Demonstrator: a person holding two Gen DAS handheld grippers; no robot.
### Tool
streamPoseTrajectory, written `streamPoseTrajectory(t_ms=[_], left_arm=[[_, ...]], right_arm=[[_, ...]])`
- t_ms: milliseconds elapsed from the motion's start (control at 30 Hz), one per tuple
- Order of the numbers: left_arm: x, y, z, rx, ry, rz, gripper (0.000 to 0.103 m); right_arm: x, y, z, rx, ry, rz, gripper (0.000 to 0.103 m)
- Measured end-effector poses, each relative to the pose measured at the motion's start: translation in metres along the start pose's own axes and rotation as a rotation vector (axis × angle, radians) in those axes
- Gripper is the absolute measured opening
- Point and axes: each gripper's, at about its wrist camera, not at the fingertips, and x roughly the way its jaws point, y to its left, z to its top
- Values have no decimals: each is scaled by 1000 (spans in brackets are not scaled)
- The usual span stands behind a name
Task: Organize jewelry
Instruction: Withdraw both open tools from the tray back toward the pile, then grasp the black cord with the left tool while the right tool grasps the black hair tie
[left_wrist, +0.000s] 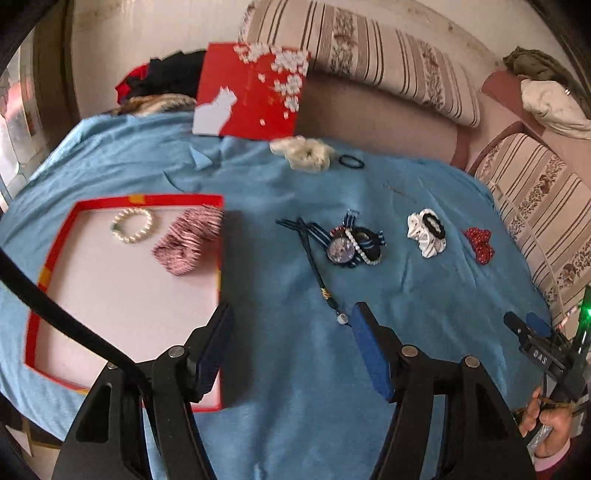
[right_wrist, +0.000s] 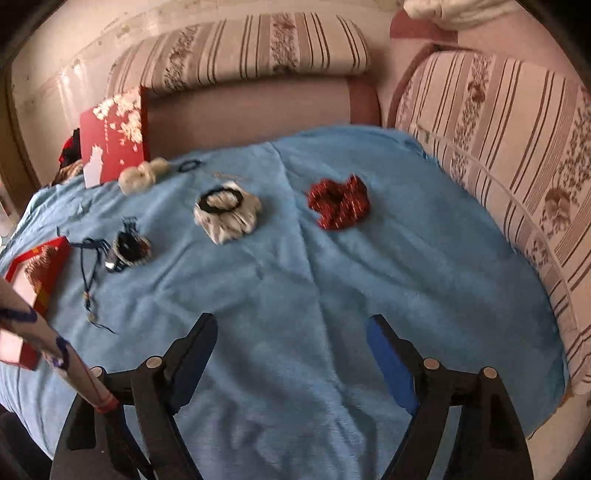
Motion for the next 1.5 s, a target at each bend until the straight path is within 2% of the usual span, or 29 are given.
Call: streamPoseTrajectory(t_ms=[267, 400, 567, 700, 733, 833, 967, 1000, 1033, 1067, 1100, 1167, 1267, 1500], left_arm=[[89, 5, 22, -141, 116, -38, 64], [117, -3, 32, -125, 126, -31, 64], [143, -7, 43, -117, 148, -38, 64], [156, -6, 45, -119, 167, -61, 63], [158, -6, 44, -122, 172, -65, 58], [161, -8, 42, -103, 172, -50, 50], [161, -11, 42, -82, 176, -61, 37], [162, -11, 42, -82, 177, -63, 31], [163, -11, 42, -79, 178, -66, 16], [165, -12, 41, -75, 185, -70, 7], [165, -12, 41, -75, 189, -72, 4], [161, -13, 40, -75, 175, -72, 4], [139, -18, 40, -50, 125, -86, 4], [72, -14, 38, -56, 52, -175, 4]], right_arm=[[27, 6, -1, -11, 11, 84, 87], [40, 8, 7, -24, 3, 90, 87], [59, -3, 32, 18, -6, 85, 87], [74, -2, 56, 76, 3, 181, 86], [77, 2, 62, 83, 3, 207, 85], [94, 14, 81, 121, 15, 300, 78], [122, 25, 97, 166, 51, 322, 59], [130, 26, 99, 179, 65, 322, 53], [138, 27, 101, 193, 82, 321, 51], [146, 28, 102, 204, 99, 320, 45], [152, 29, 103, 208, 113, 317, 30], [160, 29, 103, 212, 141, 316, 9], [151, 24, 102, 224, 127, 319, 8], [98, 19, 97, 192, 74, 334, 8]])
